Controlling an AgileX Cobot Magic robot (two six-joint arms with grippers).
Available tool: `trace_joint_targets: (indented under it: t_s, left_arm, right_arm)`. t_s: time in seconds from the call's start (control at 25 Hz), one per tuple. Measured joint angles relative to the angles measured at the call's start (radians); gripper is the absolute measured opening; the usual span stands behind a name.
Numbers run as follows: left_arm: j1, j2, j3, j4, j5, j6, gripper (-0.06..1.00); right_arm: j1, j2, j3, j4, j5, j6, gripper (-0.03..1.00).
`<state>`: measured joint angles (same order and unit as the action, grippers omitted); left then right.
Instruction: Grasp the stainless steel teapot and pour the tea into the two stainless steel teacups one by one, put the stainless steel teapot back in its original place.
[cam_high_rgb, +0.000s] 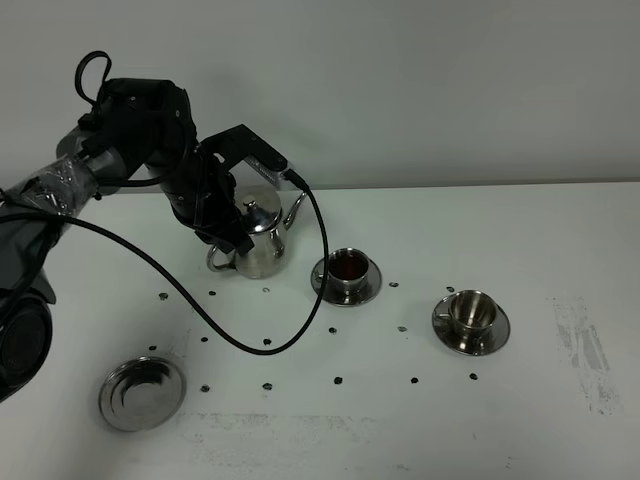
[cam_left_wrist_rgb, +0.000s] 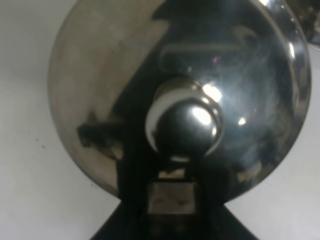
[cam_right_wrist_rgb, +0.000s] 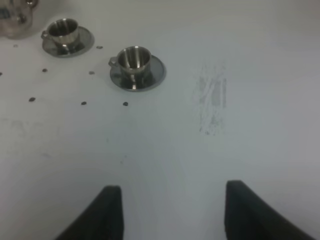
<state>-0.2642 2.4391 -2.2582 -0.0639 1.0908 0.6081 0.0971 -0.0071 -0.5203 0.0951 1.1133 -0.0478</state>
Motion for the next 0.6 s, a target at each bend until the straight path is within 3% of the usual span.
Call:
trace_joint_targets:
  t_s: [0.6]
  left_arm:
    - [-0.002, 0.021, 0.001, -0.007, 0.002, -0.010, 0.24]
  right_arm:
    - [0.000, 0.000, 0.000, 0.000, 0.000, 0.001, 0.45]
